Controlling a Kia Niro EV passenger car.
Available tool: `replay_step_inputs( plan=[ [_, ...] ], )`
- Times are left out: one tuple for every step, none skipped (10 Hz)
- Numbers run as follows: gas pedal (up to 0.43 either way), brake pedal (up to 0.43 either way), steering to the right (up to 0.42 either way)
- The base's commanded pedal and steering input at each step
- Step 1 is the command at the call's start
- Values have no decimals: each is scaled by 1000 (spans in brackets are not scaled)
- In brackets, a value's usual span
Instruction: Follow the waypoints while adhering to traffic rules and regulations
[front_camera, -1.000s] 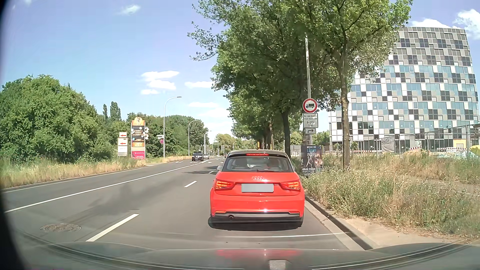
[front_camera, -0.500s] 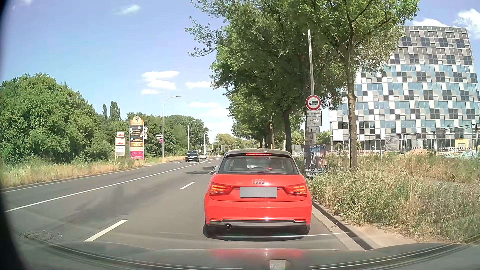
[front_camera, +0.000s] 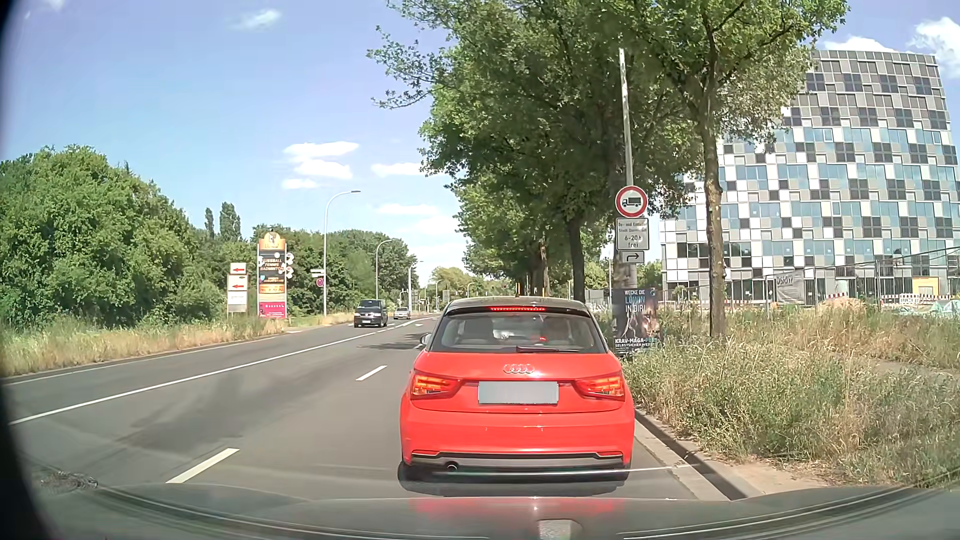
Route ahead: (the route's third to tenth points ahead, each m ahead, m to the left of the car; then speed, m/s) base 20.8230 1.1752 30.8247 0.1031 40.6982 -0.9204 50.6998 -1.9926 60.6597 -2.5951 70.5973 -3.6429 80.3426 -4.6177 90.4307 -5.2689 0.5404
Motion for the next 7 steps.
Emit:
replay_step_inputs(
  plan=[
    [0, 250, -6],
    [0, 250, -6],
    [0, 250, -6],
    [0, 250, -6],
    [0, 250, -6],
    [0, 250, -6],
    [0, 250, -6]
  ],
)
